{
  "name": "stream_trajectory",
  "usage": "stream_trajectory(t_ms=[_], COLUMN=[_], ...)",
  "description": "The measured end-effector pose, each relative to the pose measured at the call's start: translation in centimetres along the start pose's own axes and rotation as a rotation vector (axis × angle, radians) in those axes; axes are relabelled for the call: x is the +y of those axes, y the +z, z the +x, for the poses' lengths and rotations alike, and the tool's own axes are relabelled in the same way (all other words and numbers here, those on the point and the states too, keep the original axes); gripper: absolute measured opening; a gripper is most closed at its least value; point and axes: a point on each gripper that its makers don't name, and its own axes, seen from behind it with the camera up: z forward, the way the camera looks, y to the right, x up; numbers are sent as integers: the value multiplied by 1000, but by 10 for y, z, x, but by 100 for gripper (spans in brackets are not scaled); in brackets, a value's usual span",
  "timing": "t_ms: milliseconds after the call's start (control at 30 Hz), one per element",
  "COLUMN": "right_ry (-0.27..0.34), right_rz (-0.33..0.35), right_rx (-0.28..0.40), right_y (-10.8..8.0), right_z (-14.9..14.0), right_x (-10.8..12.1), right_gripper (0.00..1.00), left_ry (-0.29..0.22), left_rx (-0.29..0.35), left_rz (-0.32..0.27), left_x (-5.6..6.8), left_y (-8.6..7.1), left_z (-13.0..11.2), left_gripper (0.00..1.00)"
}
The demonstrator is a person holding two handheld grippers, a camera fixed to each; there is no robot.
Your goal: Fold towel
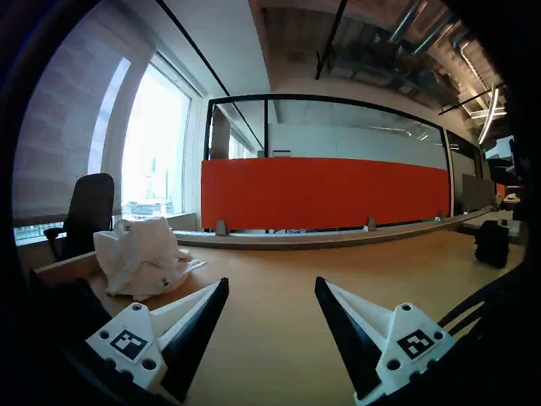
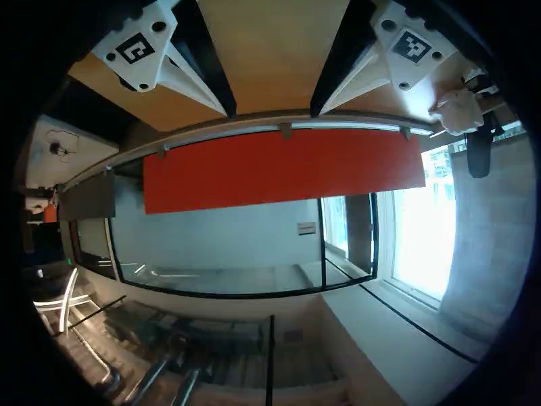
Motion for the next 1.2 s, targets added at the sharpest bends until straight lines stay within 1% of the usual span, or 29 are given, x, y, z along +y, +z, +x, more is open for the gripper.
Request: stream_trajectory(t_ms=[167, 400, 567, 767, 900, 1033, 1067, 1133, 1200], right_ry=[-1, 13, 15, 12, -12, -37, -43, -50, -53], right_rz=[-16, -39, -35, -35, -28, -19, -17, -10, -2], right_rx=[-11, -5, -7, 10, 17, 34, 38, 38, 34], right_y=[-1, -5, -9, -9, -8, -8, -8, -7, -7], right_z=[-21, -49, -70, -89, -101, -106, -108, -113, -118], right_x=[15, 31, 37, 42, 43, 40, 40, 38, 37], right_gripper=[84, 84, 84, 84, 84, 85, 85, 94, 100], left_ry=[0, 0, 0, 0, 0, 0, 0, 0, 0], left_rx=[0, 0, 1, 1, 1, 1, 1, 1, 1], left_rz=[0, 0, 0, 0, 0, 0, 0, 0, 0], left_x=[0, 0, 1, 1, 1, 2, 2, 2, 2], left_y=[0, 1, 1, 1, 1, 1, 1, 1, 1], left_z=[-1, -2, -2, -3, -3, -4, -4, -4, -4], left_gripper=[94, 94, 94, 94, 94, 94, 94, 94, 94])
